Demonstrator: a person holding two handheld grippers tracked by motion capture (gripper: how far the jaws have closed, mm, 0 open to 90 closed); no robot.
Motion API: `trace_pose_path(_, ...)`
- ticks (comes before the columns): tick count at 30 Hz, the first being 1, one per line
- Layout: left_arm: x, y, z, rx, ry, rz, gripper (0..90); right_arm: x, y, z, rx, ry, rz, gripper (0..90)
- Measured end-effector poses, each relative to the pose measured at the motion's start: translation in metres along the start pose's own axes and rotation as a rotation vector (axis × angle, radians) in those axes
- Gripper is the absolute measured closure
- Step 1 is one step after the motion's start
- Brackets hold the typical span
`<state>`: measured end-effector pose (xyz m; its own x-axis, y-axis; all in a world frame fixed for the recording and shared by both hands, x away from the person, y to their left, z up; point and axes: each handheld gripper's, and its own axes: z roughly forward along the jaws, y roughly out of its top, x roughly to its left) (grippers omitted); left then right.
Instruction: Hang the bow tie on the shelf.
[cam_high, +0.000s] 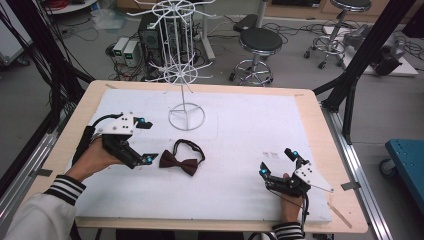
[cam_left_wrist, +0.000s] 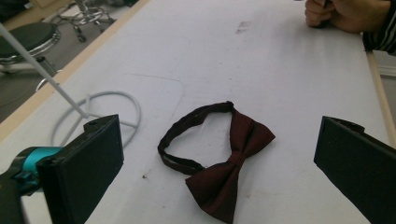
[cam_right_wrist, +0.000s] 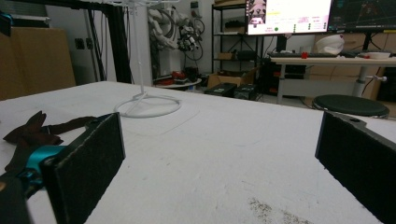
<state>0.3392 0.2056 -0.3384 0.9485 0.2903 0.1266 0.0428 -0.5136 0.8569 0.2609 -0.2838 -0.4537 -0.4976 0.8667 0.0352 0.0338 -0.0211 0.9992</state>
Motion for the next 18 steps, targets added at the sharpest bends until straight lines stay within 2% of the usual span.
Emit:
trace_pose_path(8, 0.001, 0.011, 0.024, 0.08, -0.069, 0.038, 1.8, 0.0, 0.0, 0.0, 0.0, 0.001, 0.002, 0.7)
trace_pose_path(18, 0.002, 0.016, 0.045, 0.144, -0.118, 0.064, 1.8, 0.0, 0.0, 0.0, -0.002, 0.001, 0.004, 0.7)
